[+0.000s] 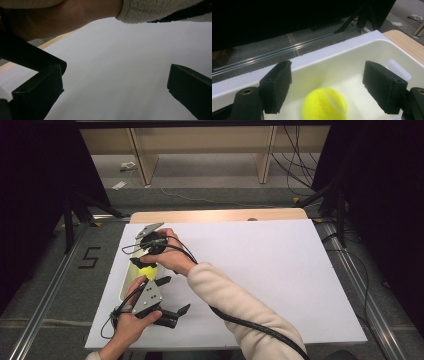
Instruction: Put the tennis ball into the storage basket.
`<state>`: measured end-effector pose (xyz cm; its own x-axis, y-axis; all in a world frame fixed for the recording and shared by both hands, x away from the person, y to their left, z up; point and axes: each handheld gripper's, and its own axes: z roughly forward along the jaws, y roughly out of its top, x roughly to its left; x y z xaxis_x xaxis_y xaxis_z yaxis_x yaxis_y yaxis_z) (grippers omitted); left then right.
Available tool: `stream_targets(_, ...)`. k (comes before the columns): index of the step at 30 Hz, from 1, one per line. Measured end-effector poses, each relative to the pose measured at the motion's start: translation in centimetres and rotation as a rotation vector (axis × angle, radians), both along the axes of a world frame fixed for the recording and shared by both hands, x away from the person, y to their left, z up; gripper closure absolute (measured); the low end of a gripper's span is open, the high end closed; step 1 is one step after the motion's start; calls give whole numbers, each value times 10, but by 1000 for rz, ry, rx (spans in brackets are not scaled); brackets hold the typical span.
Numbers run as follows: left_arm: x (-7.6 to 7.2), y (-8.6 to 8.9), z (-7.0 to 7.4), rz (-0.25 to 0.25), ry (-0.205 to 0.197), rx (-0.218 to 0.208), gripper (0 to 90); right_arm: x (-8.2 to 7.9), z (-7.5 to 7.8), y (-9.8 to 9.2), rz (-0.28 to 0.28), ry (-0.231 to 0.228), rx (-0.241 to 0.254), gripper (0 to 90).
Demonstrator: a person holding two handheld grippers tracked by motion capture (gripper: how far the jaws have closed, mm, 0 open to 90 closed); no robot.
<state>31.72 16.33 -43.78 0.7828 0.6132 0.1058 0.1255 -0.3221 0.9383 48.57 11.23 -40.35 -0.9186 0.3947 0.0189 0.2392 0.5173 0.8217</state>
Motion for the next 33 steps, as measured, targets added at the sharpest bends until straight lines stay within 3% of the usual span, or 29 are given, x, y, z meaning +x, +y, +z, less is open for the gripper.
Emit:
stream_targets(22,0,1,1,4,-9,2,0,-2,9,-28,-27,-1,21,224)
stream_targets(33,0,1,0,4,-7,0,0,-5,14,-55,-48,-23,27,224)
